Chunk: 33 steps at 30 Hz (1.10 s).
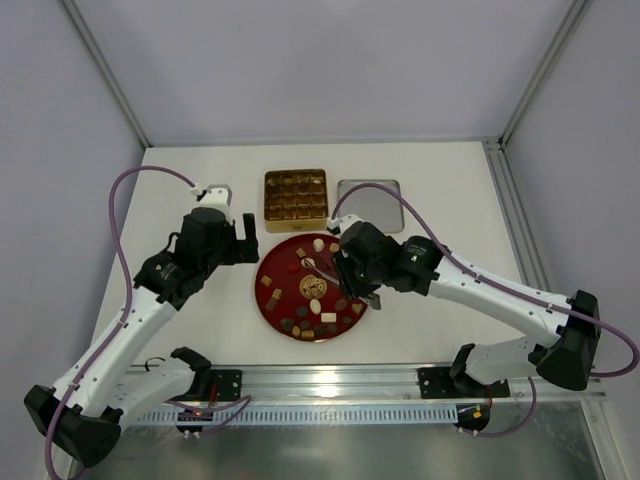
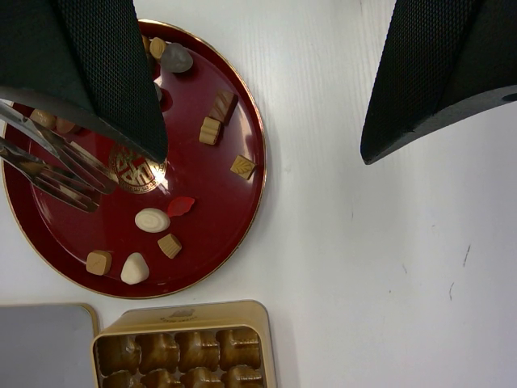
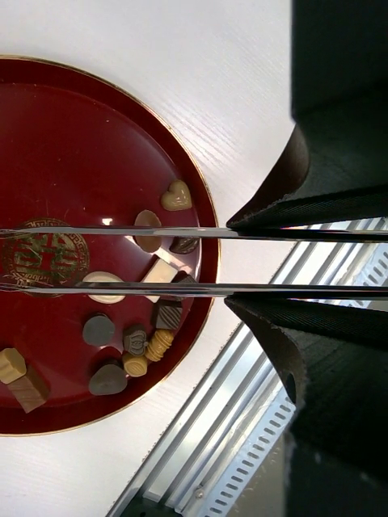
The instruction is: Pack the chocolate
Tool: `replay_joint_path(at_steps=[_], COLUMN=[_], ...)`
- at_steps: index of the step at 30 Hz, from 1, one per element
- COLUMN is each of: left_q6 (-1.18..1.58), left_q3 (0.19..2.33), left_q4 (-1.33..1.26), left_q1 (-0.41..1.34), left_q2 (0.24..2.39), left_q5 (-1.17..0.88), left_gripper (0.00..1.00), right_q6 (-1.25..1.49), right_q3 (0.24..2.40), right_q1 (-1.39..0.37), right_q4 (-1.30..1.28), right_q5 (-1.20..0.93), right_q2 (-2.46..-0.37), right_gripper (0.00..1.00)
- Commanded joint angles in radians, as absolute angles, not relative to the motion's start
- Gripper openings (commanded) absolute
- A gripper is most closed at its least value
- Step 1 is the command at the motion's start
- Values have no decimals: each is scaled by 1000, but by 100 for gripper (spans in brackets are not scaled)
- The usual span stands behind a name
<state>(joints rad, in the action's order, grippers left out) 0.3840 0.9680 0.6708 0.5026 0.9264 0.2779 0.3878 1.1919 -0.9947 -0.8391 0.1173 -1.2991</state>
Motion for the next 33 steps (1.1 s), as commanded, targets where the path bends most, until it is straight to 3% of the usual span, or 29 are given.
replay_joint_path(at_steps=[1,15,33], left_q6=[380,376,371], left_q3=[965,966,966], left_q4=[650,652,653], left_q1=[500,500,502], left_q2=[910,908,913], left_q5=[291,298,302], left_gripper=[100,100,100], right_q6=[397,333,310], right_q3=[1207,1301,1347], right_q1=[-1000,-1005,-1006], right_q4=[-772,-719,-707], right_q5=[120,101,123], right_q2=[-1319,-1512,-1614], right_gripper=[39,39,43])
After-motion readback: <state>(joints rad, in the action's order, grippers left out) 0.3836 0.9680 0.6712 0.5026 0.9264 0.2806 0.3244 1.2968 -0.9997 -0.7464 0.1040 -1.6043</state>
